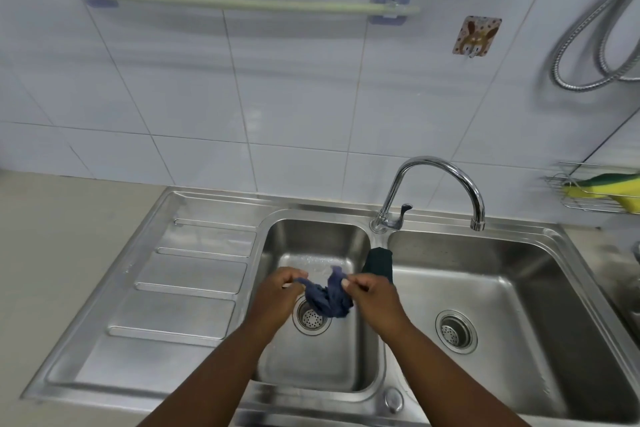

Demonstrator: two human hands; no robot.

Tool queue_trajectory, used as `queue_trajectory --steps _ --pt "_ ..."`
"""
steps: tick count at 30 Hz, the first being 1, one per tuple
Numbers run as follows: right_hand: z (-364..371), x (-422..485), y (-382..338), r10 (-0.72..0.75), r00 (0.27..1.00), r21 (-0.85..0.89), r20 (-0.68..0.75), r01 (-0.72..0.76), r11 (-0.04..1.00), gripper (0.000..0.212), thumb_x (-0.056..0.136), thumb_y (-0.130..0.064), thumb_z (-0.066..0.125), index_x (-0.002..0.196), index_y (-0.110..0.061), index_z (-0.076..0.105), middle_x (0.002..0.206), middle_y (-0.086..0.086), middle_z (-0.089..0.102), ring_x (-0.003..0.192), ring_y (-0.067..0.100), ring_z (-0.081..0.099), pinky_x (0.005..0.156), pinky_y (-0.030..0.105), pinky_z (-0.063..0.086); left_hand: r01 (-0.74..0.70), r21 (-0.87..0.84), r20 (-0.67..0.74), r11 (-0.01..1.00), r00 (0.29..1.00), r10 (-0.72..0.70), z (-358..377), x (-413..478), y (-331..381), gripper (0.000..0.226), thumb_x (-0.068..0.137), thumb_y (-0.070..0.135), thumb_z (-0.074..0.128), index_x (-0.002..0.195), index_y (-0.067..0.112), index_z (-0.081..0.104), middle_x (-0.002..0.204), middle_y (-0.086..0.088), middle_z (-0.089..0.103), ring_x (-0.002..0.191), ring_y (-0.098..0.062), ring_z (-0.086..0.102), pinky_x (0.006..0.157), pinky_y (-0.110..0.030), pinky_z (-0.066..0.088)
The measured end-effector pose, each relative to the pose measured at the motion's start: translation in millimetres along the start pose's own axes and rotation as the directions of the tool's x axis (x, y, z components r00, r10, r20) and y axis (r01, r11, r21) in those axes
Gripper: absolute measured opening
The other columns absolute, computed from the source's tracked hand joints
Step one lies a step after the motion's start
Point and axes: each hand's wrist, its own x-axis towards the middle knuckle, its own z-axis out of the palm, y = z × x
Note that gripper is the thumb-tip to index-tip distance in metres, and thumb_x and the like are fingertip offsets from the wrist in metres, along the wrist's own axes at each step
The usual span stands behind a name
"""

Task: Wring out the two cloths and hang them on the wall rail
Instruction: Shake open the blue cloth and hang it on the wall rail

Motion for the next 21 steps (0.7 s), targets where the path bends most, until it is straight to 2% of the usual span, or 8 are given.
queue_trajectory --steps 2,5,9,12,14,16,19,21 --pt "-7.6 5.3 -3.2 0.072 0.994 0.216 -0.081 -0.053 0.975 0.021 0.092 -0.013 0.063 0.074 -0.014 0.073 0.074 0.009 0.072 0.065 0.007 0.064 0.063 0.016 0.049 0.084 -0.11 -0.067 0.99 0.994 -0.092 -10.2 2.3 6.3 0.023 0.092 0.007 0.049 0.08 0.018 0.065 0.083 -0.001 0.066 0.08 -0.02 0.061 0.072 -0.029 0.047" --pt "-22.5 15.5 -7.7 0.198 0.968 0.487 -0.153 -0.101 0.867 0.019 0.094 -0.009 0.058 0.077 -0.008 0.067 0.076 0.017 0.064 0.072 0.025 0.058 0.067 0.032 0.05 0.106 -0.369 -0.22 0.924 0.955 -0.197 -32.3 5.4 11.1 0.018 0.093 0.006 0.046 0.083 0.013 0.06 0.085 -0.01 0.064 0.082 -0.026 0.061 0.079 -0.04 0.052" --pt "-49.2 24.5 -7.8 0.276 0.928 0.584 -0.252 -0.081 0.807 0.025 0.094 -0.008 0.057 0.069 -0.009 0.061 0.072 0.012 0.062 0.074 0.028 0.058 0.07 0.039 0.05 0.062 -0.511 -0.344 0.857 0.899 -0.27 -63.5 14.5 17.6 0.011 0.094 0.009 0.045 0.096 0.003 0.054 0.093 -0.012 0.061 0.087 -0.029 0.06 0.087 -0.044 0.052" --pt "-68.0 27.8 -11.4 0.283 0.914 0.635 -0.29 -0.037 0.772 0.021 0.094 -0.004 0.053 0.076 -0.005 0.063 0.08 0.017 0.064 0.081 0.032 0.06 0.074 0.042 0.052 0.04 -0.539 -0.389 0.842 0.874 -0.29 -86.6 21.9 18.6 0.018 0.098 0.008 0.044 0.107 -0.003 0.054 0.104 -0.021 0.061 0.092 -0.031 0.059 0.091 -0.046 0.05" --pt "-78.2 25.3 -18.0 0.239 0.923 0.62 -0.301 -0.001 0.785 0.017 0.094 -0.005 0.051 0.082 -0.004 0.063 0.085 0.02 0.064 0.084 0.033 0.06 0.078 0.045 0.051 0.048 -0.52 -0.39 0.853 0.874 -0.288 -99.2 24.5 14.9 0.028 0.099 0.014 0.049 0.119 -0.005 0.055 0.113 -0.024 0.063 0.095 -0.034 0.062 0.093 -0.048 0.051" --pt "-83.8 18.2 -29.9 0.13 0.948 0.543 -0.29 0.051 0.838 0.022 0.094 -0.005 0.055 0.076 -0.011 0.067 0.081 0.014 0.066 0.081 0.03 0.061 0.073 0.041 0.053 0.125 -0.334 -0.384 0.934 0.887 -0.256 -102.5 24.2 14.6 0.035 0.096 0.025 0.056 0.122 0.002 0.056 0.117 -0.019 0.064 0.099 -0.034 0.065 0.093 -0.047 0.053" --pt "-80.5 9.2 -56.3 -0.114 0.978 0.25 -0.176 0.156 0.956 0.025 0.087 -0.01 0.068 0.072 -0.029 0.072 0.074 -0.006 0.07 0.074 0.011 0.064 0.069 0.023 0.051 0.147 0.014 -0.352 0.989 0.926 -0.133 -83.3 15.7 28.8 0.047 0.089 0.029 0.067 0.13 0.012 0.05 0.133 -0.01 0.054 0.114 -0.032 0.058 0.094 -0.042 0.05" --pt "-71.8 7.1 -76.4 -0.234 0.971 0.041 -0.046 0.236 0.971 0.02 0.083 -0.017 0.074 0.074 -0.035 0.071 0.077 -0.01 0.07 0.074 0.001 0.064 0.071 0.015 0.049 0.045 -0.008 -0.233 0.999 0.971 -0.046 -63.8 5.9 47.7 0.048 0.085 0.028 0.071 0.127 0.019 0.051 0.127 -0.004 0.057 0.107 -0.023 0.06 0.086 -0.031 0.05"
